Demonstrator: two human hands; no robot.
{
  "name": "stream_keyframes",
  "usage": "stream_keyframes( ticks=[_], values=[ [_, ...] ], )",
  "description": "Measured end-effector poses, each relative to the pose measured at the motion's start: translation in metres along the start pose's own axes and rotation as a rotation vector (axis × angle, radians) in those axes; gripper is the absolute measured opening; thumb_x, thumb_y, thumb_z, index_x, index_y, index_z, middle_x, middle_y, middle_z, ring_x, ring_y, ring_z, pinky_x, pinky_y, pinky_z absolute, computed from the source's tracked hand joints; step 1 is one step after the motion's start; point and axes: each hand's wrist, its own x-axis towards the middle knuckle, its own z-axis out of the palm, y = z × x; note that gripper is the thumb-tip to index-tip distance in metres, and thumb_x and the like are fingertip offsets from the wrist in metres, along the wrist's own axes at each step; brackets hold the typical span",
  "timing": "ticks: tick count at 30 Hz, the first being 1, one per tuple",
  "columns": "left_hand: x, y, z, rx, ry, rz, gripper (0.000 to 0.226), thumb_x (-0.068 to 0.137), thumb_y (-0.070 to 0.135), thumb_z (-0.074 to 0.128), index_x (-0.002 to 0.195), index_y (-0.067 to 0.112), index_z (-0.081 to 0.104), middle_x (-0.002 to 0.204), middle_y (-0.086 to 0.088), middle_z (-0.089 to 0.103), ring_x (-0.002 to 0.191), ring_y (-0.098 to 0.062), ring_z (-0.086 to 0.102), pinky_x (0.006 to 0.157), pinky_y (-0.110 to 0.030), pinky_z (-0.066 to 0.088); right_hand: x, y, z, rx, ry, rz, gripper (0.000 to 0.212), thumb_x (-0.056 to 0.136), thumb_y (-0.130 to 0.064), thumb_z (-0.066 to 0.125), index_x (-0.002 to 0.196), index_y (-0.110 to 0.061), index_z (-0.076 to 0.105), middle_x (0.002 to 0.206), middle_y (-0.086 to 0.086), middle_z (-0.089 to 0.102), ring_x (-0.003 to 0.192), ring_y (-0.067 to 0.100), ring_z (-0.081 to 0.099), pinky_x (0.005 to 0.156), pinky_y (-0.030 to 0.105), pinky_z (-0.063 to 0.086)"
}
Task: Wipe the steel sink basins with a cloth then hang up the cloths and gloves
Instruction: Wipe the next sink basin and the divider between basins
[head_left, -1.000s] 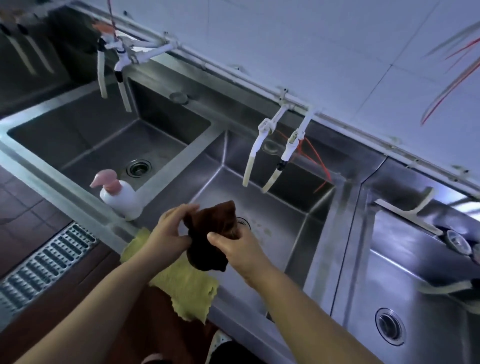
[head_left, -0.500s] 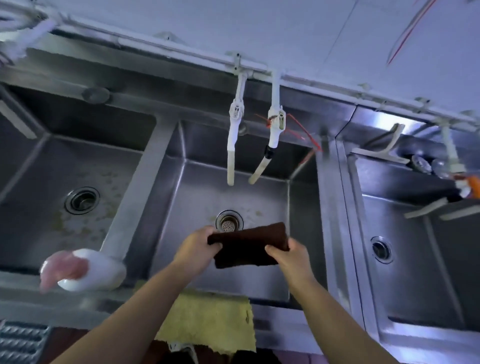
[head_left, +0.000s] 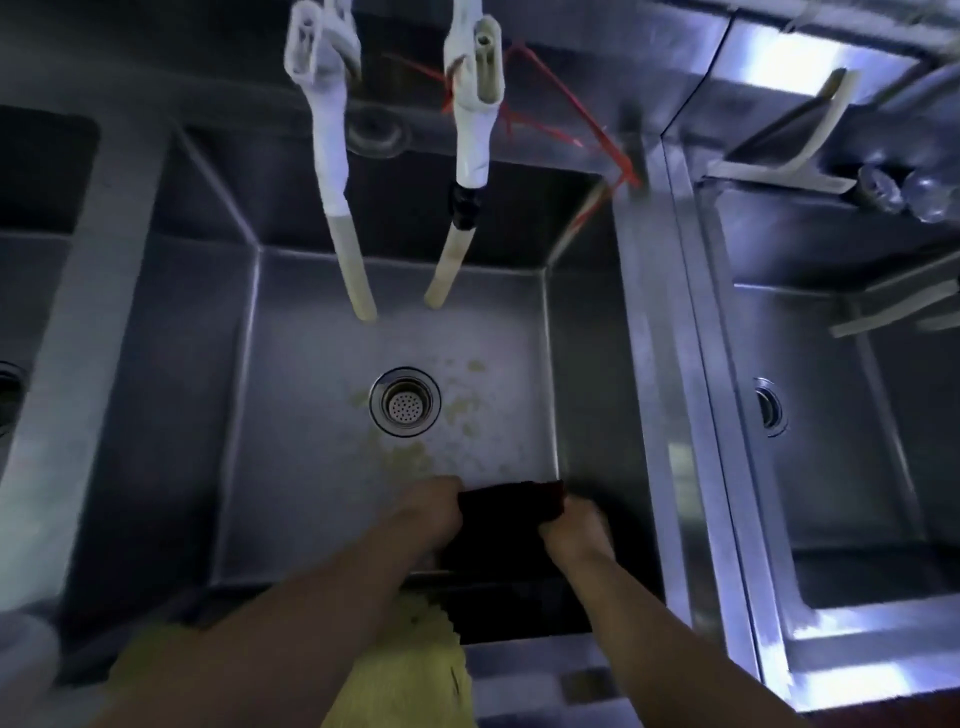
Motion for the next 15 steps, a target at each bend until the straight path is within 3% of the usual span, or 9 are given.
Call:
stream_keyframes(
  ticks=[3, 6, 9, 10, 12, 14, 15],
  values=[
    [0.022, 0.004, 0.005, -0.021, 0.093, -0.038, 0.025, 0.086, 0.009, 0.050, 0.110, 0.004, 0.054, 0.112, -0.019, 0.061, 0.103, -0.033, 0.059, 0.083, -0.035, 0.046, 0.018, -0.001, 0.002, -0.026, 0.000, -0.011, 0.028, 0.093, -0.007, 0.046, 0.119, -0.009, 0.055, 0.114, 0.012, 0.062, 0.094, 0.024, 0.060, 0.076, 0.024, 0.047],
    [0.033, 0.002, 0.004, 0.120, 0.223, -0.045, 0.044, 0.086, 0.011, 0.052, 0.127, 0.005, 0.039, 0.124, -0.017, 0.048, 0.111, -0.033, 0.052, 0.086, -0.038, 0.045, 0.025, -0.008, -0.001, -0.033, -0.013, -0.090, 0.041, 0.090, -0.004, 0.048, 0.130, -0.015, 0.047, 0.120, 0.009, 0.060, 0.098, 0.024, 0.060, 0.075, 0.025, 0.047],
    [0.046, -0.001, 0.012, 0.392, 0.251, 0.157, 0.046, 0.085, 0.008, 0.050, 0.129, 0.011, 0.039, 0.127, -0.011, 0.046, 0.113, -0.029, 0.048, 0.091, -0.037, 0.043, 0.025, -0.019, -0.015, -0.147, 0.035, -0.311, 0.040, 0.093, -0.010, 0.049, 0.132, -0.018, 0.051, 0.125, 0.005, 0.059, 0.108, 0.020, 0.059, 0.088, 0.026, 0.047],
    [0.051, 0.000, 0.018, 0.460, 0.192, 0.256, 0.044, 0.086, 0.007, 0.048, 0.129, 0.011, 0.042, 0.127, -0.011, 0.047, 0.115, -0.029, 0.046, 0.093, -0.038, 0.043, 0.024, -0.024, -0.023, -0.231, 0.080, -0.407, 0.035, 0.093, -0.011, 0.050, 0.127, -0.017, 0.056, 0.122, 0.004, 0.060, 0.107, 0.020, 0.059, 0.088, 0.027, 0.047],
    [0.065, 0.001, 0.031, 0.625, 0.059, 0.460, 0.044, 0.090, 0.005, 0.044, 0.133, 0.009, 0.043, 0.137, -0.013, 0.042, 0.123, -0.031, 0.040, 0.098, -0.041, 0.040, 0.020, -0.036, -0.048, -0.450, 0.233, -0.623, 0.022, 0.088, -0.010, 0.056, 0.107, -0.016, 0.067, 0.102, 0.004, 0.066, 0.089, 0.024, 0.063, 0.073, 0.031, 0.049],
    [0.081, 0.002, 0.044, 0.761, -0.035, 0.621, 0.052, 0.092, 0.000, 0.039, 0.143, 0.008, 0.032, 0.153, -0.011, 0.024, 0.137, -0.030, 0.025, 0.108, -0.043, 0.032, 0.021, -0.048, -0.080, -0.664, 0.419, -0.832, 0.016, 0.071, -0.004, 0.068, 0.083, -0.015, 0.070, 0.075, 0.004, 0.065, 0.065, 0.028, 0.061, 0.056, 0.030, 0.047],
    [0.087, 0.002, 0.051, 0.826, -0.057, 0.694, 0.054, 0.094, 0.000, 0.035, 0.146, 0.008, 0.024, 0.157, -0.010, 0.014, 0.142, -0.029, 0.017, 0.113, -0.042, 0.024, 0.024, -0.054, -0.094, -0.727, 0.467, -0.928, 0.019, 0.063, -0.002, 0.071, 0.077, -0.014, 0.070, 0.069, 0.004, 0.064, 0.060, 0.028, 0.059, 0.059, 0.029, 0.048]
  ],
)
